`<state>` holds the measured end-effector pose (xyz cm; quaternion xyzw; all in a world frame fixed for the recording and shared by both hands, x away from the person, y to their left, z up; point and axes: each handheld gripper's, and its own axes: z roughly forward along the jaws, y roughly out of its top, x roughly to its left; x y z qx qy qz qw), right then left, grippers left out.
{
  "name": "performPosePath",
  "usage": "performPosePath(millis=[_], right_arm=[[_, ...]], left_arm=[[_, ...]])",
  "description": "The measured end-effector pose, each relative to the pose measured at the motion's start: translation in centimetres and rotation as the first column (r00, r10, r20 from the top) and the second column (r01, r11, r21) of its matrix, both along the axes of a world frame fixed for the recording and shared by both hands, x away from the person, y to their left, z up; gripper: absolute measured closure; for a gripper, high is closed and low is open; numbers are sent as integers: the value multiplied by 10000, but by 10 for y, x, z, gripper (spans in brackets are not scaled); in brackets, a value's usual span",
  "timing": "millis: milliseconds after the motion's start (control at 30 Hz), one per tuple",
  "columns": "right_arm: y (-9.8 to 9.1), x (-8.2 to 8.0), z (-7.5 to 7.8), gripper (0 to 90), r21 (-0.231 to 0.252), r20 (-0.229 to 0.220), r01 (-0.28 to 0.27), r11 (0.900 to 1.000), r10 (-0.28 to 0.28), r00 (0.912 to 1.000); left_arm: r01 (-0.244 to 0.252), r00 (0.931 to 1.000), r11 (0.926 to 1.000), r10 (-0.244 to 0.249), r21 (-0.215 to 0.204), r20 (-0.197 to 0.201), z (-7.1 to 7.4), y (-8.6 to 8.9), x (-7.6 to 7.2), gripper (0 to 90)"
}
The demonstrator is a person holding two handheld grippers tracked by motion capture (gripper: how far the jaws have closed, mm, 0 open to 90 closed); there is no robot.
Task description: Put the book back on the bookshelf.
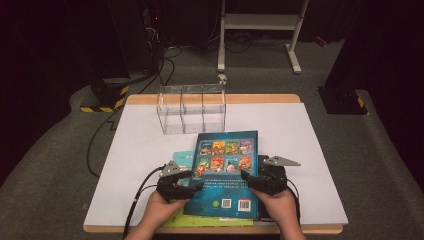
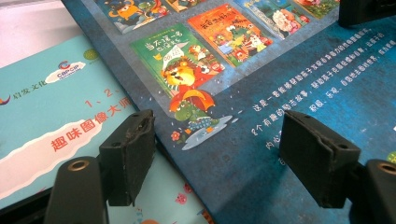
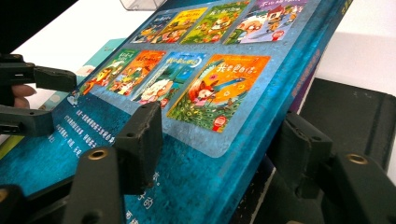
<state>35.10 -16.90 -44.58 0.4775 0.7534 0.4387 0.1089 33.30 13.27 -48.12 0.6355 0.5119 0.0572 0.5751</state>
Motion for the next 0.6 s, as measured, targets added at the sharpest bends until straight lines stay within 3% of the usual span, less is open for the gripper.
performPosePath(millis=[600], right_arm=[[-2, -4, 3, 441, -18, 292, -122, 9999, 122, 9995]], left_arm=[[55, 10000, 10000, -56, -22, -46, -1, 2, 0, 257]])
